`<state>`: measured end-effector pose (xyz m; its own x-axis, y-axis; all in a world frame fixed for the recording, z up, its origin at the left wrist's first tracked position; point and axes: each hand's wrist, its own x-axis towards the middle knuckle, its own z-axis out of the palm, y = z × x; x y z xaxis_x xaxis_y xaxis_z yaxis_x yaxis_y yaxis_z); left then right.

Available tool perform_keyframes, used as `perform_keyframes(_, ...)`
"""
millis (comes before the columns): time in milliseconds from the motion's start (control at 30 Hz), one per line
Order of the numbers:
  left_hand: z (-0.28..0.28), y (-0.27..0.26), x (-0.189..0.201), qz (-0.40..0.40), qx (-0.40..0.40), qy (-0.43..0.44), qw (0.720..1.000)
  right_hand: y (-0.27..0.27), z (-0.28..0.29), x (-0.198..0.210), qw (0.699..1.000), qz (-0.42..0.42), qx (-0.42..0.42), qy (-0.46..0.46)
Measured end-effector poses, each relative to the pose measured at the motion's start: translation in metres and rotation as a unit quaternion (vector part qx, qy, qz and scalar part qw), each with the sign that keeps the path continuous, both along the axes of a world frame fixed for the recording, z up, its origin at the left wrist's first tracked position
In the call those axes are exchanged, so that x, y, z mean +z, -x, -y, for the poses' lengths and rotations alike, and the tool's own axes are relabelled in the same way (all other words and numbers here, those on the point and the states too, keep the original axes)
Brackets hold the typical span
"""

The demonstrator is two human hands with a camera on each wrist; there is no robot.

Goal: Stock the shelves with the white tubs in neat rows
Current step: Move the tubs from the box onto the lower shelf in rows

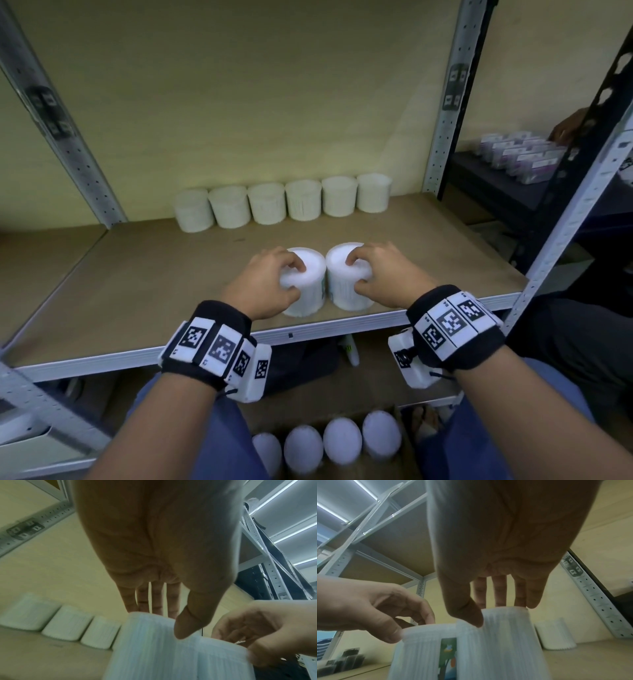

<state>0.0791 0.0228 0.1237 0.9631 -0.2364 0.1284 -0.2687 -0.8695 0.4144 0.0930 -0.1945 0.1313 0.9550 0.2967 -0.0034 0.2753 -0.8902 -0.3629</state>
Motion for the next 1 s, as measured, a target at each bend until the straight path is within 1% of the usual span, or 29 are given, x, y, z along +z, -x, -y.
perform_keyframes(233,0.028,-0.041,-0.005,0.011,-0.028,-0.013,0.999,-0.031,0.019,-0.003,0.999,0.005,-0.045,0.021)
perform_keyframes(367,0.049,-0.074,-0.009,0.012,-0.029,0.000,0.999,-0.057,0.034,-0.007,0.995,-0.008,-0.098,-0.015)
perform_keyframes(500,0.069,-0.107,-0.012,0.017,-0.030,0.003,0.999,-0.088,0.044,-0.009,0.990,-0.007,-0.136,-0.027)
perform_keyframes(600,0.082,-0.131,-0.014,0.030,-0.031,-0.013,0.999,-0.112,0.050,-0.010,0.989,-0.002,-0.145,-0.026)
perform_keyframes(700,0.094,-0.156,-0.016,0.024,-0.022,-0.015,0.999,-0.136,0.055,-0.009,0.988,0.011,-0.150,-0.022)
perform_keyframes(867,0.104,-0.192,-0.018,0.018,-0.010,-0.036,0.999,-0.165,0.059,-0.005,0.989,0.043,-0.143,0.019)
perform_keyframes(1000,0.107,-0.213,-0.021,0.028,-0.009,-0.032,0.999,-0.187,0.060,-0.008,0.989,0.049,-0.143,0.006)
